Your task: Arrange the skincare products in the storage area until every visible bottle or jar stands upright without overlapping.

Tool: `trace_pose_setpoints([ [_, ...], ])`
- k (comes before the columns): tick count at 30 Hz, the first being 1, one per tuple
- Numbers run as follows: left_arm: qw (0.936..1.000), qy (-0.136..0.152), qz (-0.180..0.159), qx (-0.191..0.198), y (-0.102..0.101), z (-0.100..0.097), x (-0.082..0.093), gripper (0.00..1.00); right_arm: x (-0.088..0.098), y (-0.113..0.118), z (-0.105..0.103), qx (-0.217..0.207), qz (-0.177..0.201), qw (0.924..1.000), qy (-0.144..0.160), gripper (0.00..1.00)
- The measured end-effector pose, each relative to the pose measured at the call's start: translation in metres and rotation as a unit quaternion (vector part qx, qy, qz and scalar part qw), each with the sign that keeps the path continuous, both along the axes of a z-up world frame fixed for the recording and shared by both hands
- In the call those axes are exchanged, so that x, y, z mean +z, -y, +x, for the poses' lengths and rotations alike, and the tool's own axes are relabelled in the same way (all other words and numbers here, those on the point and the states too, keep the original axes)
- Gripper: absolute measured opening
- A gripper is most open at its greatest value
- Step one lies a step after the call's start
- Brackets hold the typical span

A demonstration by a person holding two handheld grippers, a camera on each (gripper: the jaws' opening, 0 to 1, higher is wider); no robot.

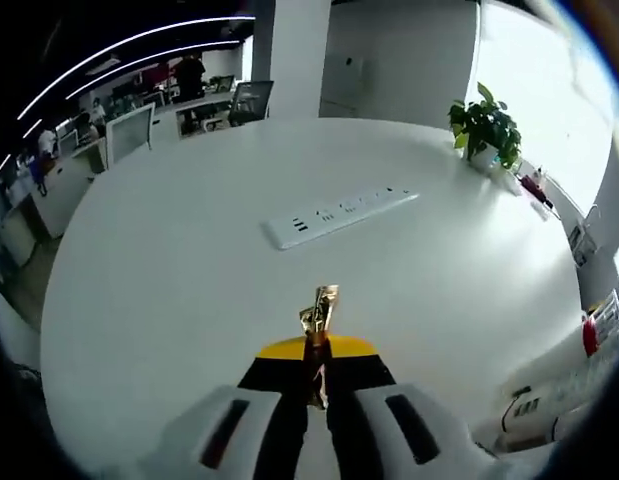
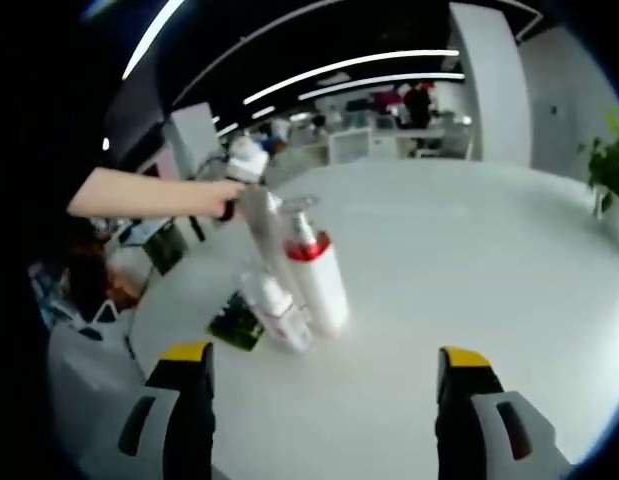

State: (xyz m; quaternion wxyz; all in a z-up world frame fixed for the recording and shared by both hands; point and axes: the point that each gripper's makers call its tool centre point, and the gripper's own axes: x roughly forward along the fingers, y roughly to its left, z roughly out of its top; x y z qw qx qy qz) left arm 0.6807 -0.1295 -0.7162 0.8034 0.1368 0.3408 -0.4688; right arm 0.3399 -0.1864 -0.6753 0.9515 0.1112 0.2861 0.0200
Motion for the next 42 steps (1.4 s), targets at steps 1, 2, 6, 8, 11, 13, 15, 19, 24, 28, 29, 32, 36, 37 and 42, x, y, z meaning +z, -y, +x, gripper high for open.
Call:
trace_pose_setpoints([
  [1,1.0,0.0,-0.002,-0.001,-0.002,-0.003,0.003,0.04,0.003,-0.001,-0.001,0.0,0.0,1.0,0.0,0.94],
  [2,1.0,0.0,-0.005,-0.003,-0.004,-0.007,0.008,0.04,0.005,-0.002,-0.001,0.0,-0.001,1.0,0.002,0.95],
  [6,0.9999,0.007,-0.014,-0.002,-0.014,-0.01,0.022,0.04,0.02,-0.006,0.001,0.0,0.001,0.9997,0.024,0.95],
  [8,0.9996,0.005,-0.026,0.003,-0.019,-0.012,0.031,0.04,0.023,-0.009,0.001,0.003,0.002,0.9997,0.026,0.94],
  [11,0.9995,0.006,-0.032,0.005,-0.03,-0.02,0.042,0.04,0.031,-0.016,0.003,0.009,0.002,0.9993,0.036,0.94],
  [13,0.9994,0.009,-0.033,0.004,-0.037,-0.023,0.048,0.04,0.038,-0.021,0.003,0.012,0.005,0.9989,0.045,0.94],
  [15,0.9992,0.009,-0.038,0.008,-0.043,-0.027,0.054,0.04,0.042,-0.026,0.003,0.016,0.007,0.9986,0.05,0.94],
  [19,0.9978,0.009,-0.063,0.021,-0.061,-0.04,0.069,0.04,0.058,-0.044,0.004,0.033,0.039,0.9956,0.079,0.92],
  [24,0.9972,0.015,-0.07,0.022,-0.084,-0.059,0.081,0.04,0.074,-0.053,0.006,0.034,0.047,0.993,0.103,0.92],
  [28,0.996,0.023,-0.082,0.025,-0.094,-0.065,0.094,0.04,0.079,-0.067,0.005,0.059,0.041,0.9926,0.098,0.93],
  [29,0.9957,0.027,-0.085,0.026,-0.096,-0.067,0.098,0.04,0.08,-0.07,0.005,0.065,0.036,0.9925,0.097,0.92],
  [32,0.994,0.028,-0.103,0.027,-0.101,-0.078,0.112,0.04,0.084,-0.078,0.002,0.076,0.031,0.9922,0.094,0.92],
  [36,0.9925,0.04,-0.114,0.017,-0.108,-0.096,0.128,0.04,0.091,-0.088,-0.001,0.09,0.029,0.9906,0.099,0.92],
  [37,0.9926,0.048,-0.111,0.008,-0.11,-0.103,0.131,0.04,0.091,-0.09,-0.002,0.094,0.03,0.9903,0.098,0.92],
  [42,0.9922,0.061,-0.107,-0.014,-0.119,-0.134,0.144,0.04,0.099,-0.1,-0.002,0.102,0.058,0.9867,0.113,0.91],
])
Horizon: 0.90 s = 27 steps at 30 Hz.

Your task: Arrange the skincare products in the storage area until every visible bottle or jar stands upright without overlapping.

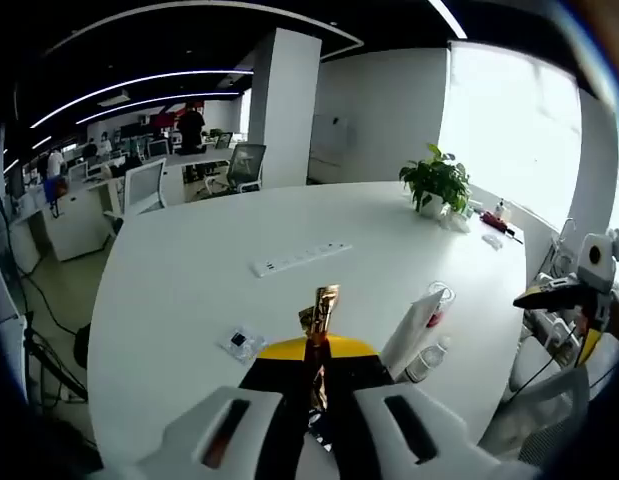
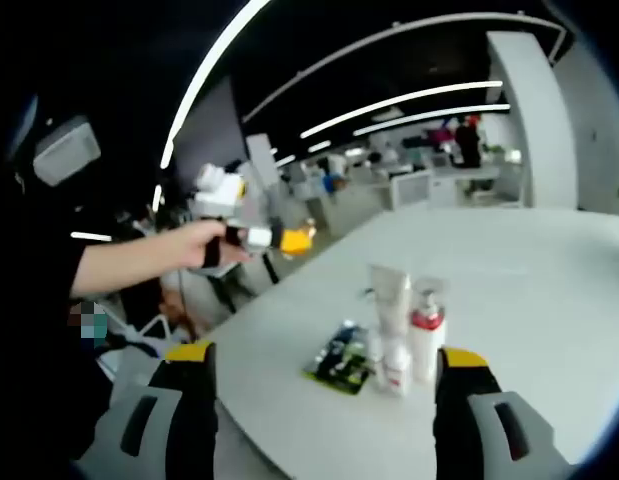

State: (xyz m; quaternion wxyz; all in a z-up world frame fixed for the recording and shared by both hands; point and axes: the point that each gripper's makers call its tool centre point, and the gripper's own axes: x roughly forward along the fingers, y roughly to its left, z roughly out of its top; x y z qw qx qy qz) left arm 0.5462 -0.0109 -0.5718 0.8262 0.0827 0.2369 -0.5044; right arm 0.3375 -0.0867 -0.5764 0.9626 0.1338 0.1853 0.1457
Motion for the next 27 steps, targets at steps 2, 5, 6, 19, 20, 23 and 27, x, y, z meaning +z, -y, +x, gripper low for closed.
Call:
trace_pose_setpoints([
  [2,1.0,-0.001,-0.009,-0.004,-0.003,-0.01,0.008,0.04,0.003,-0.003,0.0,0.0,-0.005,1.0,0.006,0.91],
  [5,0.9996,0.0,-0.026,-0.011,-0.007,-0.029,0.024,0.04,0.008,-0.012,-0.001,0.006,-0.001,0.9999,0.015,0.91],
  [6,0.9995,0.001,-0.029,-0.011,-0.009,-0.033,0.028,0.04,0.009,-0.017,-0.002,0.011,0.003,0.9998,0.016,0.91],
  [19,0.9953,0.019,-0.069,-0.066,-0.012,-0.115,0.072,0.04,0.036,-0.048,-0.013,0.058,0.035,0.9966,0.047,0.78],
  [20,0.995,0.022,-0.067,-0.071,-0.012,-0.123,0.073,0.04,0.04,-0.049,-0.013,0.06,0.034,0.9963,0.051,0.78],
  [23,0.9937,0.021,-0.067,-0.086,-0.011,-0.14,0.075,0.04,0.052,-0.053,-0.013,0.068,0.028,0.9953,0.063,0.78],
  [27,0.9898,0.04,-0.065,-0.12,-0.009,-0.161,0.079,0.04,0.071,-0.064,-0.012,0.092,0.02,0.9915,0.09,0.68],
])
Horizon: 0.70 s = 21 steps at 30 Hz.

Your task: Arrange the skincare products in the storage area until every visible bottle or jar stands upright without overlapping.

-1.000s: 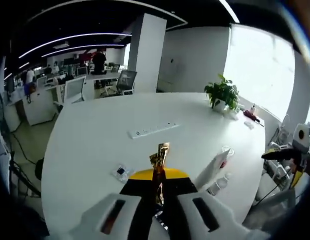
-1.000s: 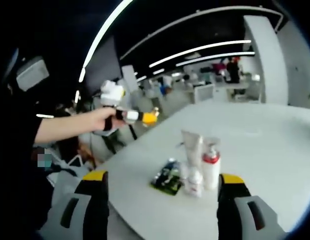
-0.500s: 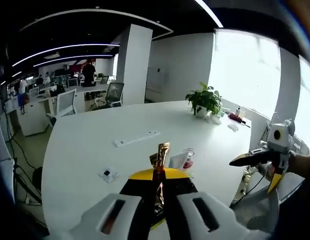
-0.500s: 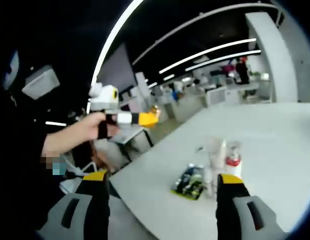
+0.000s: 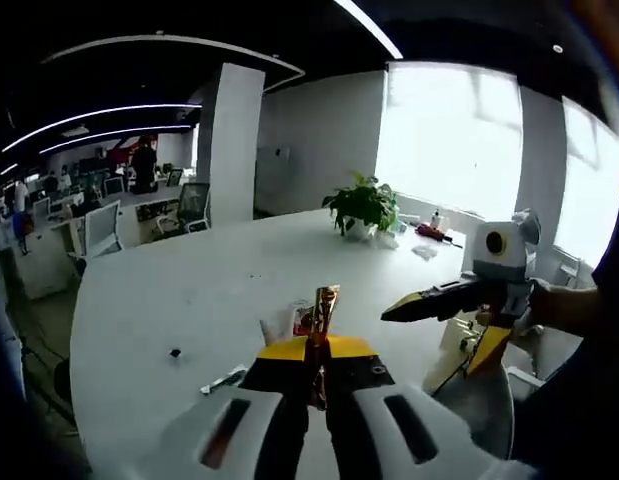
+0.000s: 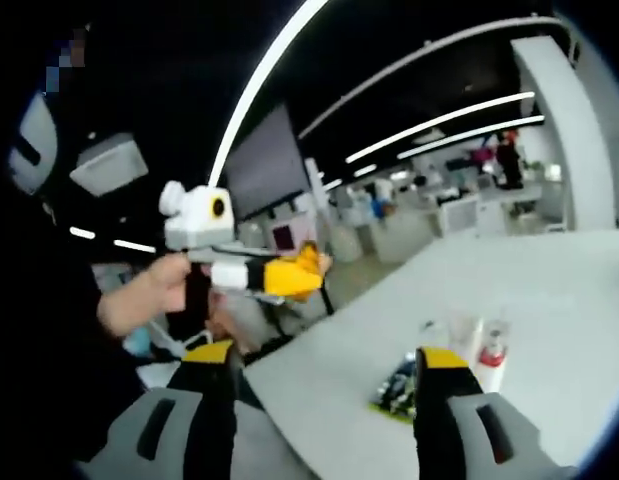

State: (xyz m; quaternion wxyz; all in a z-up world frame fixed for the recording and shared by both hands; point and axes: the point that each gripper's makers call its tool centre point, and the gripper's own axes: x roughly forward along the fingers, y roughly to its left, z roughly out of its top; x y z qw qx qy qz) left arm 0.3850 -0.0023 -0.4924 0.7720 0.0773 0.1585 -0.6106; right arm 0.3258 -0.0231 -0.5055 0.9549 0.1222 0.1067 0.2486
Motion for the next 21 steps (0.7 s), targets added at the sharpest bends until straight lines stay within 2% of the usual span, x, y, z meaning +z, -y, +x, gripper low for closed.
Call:
trace_pose_setpoints([
  [3,0.9995,0.027,0.006,-0.017,-0.001,-0.012,0.003,0.04,0.019,-0.012,-0.004,0.043,-0.007,0.9986,0.03,0.42],
  [4,0.999,0.037,0.006,-0.023,0.0,-0.015,0.004,0.04,0.021,-0.014,-0.005,0.054,-0.001,0.9982,0.028,0.29],
  [5,0.999,0.039,0.004,-0.023,-0.001,-0.018,0.005,0.04,0.026,-0.012,-0.004,0.056,0.006,0.998,0.029,0.23],
  [7,0.9974,0.062,0.01,-0.036,0.0,-0.025,0.006,0.04,0.034,-0.009,-0.003,0.054,0.008,0.9976,0.044,0.21],
  [8,0.9948,0.09,0.023,-0.042,-0.001,-0.027,0.006,0.04,0.038,-0.007,-0.002,0.051,0.007,0.9977,0.045,0.22],
  [9,0.9934,0.101,0.029,-0.048,-0.001,-0.03,0.005,0.04,0.04,-0.006,-0.001,0.051,0.004,0.9976,0.047,0.22],
  [10,0.9923,0.103,0.032,-0.06,0.0,-0.037,0.005,0.04,0.043,-0.007,-0.002,0.06,-0.014,0.9966,0.055,0.22],
  [11,0.993,0.098,0.023,-0.063,0.001,-0.04,0.007,0.04,0.045,-0.008,-0.002,0.066,-0.028,0.9954,0.063,0.21],
  [12,0.9946,0.079,0.007,-0.066,0.001,-0.045,0.011,0.04,0.047,-0.009,-0.003,0.071,-0.043,0.9943,0.067,0.18],
  [14,0.9951,0.075,0.002,-0.065,-0.001,-0.046,0.014,0.04,0.052,-0.013,-0.006,0.084,-0.052,0.9921,0.077,0.12],
  [18,0.9957,0.066,-0.009,-0.064,-0.003,-0.048,0.019,0.04,0.058,-0.02,-0.012,0.109,-0.054,0.9879,0.096,0.09],
  [21,0.9955,0.07,-0.008,-0.062,-0.004,-0.047,0.021,0.04,0.061,-0.024,-0.014,0.122,-0.049,0.9866,0.097,0.07],
])
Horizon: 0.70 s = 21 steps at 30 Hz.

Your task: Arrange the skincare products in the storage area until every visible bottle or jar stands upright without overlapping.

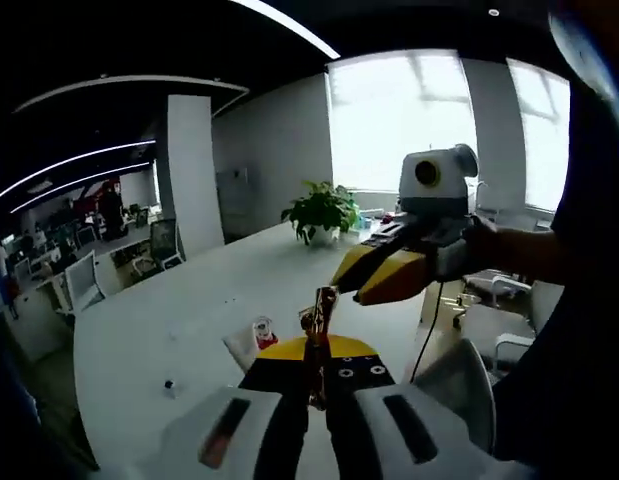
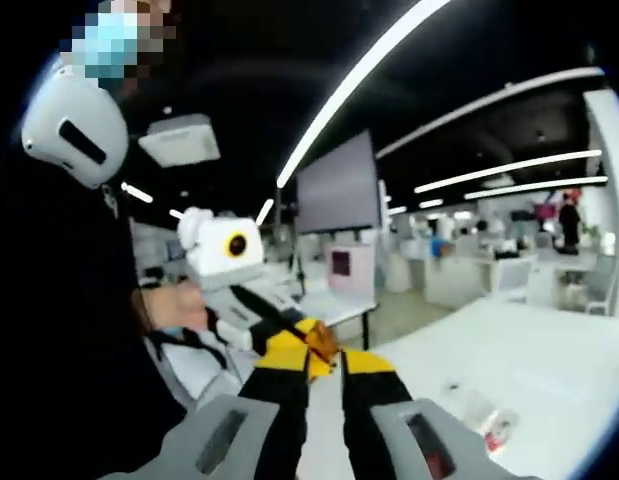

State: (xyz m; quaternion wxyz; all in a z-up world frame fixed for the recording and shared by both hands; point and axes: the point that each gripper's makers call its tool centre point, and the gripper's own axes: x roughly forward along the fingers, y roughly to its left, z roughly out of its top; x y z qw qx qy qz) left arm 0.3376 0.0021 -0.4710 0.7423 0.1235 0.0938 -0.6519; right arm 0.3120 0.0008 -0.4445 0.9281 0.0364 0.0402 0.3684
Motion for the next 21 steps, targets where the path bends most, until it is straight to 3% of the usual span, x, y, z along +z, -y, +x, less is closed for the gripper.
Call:
trace_pose_setpoints([
  [12,0.9997,-0.003,-0.002,-0.023,0.005,-0.005,0.005,0.04,0.007,-0.008,0.003,0.032,-0.008,0.9994,0.01,0.01],
  [15,0.9996,-0.012,-0.006,-0.026,0.006,-0.005,0.005,0.04,0.006,-0.008,0.004,0.041,-0.01,0.9991,0.01,0.0],
  [19,0.9967,-0.056,-0.016,-0.057,0.007,-0.015,0.005,0.04,0.007,-0.012,-0.001,0.067,-0.012,0.9976,0.013,0.0],
  [21,0.9961,-0.062,-0.022,-0.059,0.007,-0.015,0.007,0.04,0.008,-0.011,-0.001,0.069,-0.015,0.9974,0.017,0.0],
])
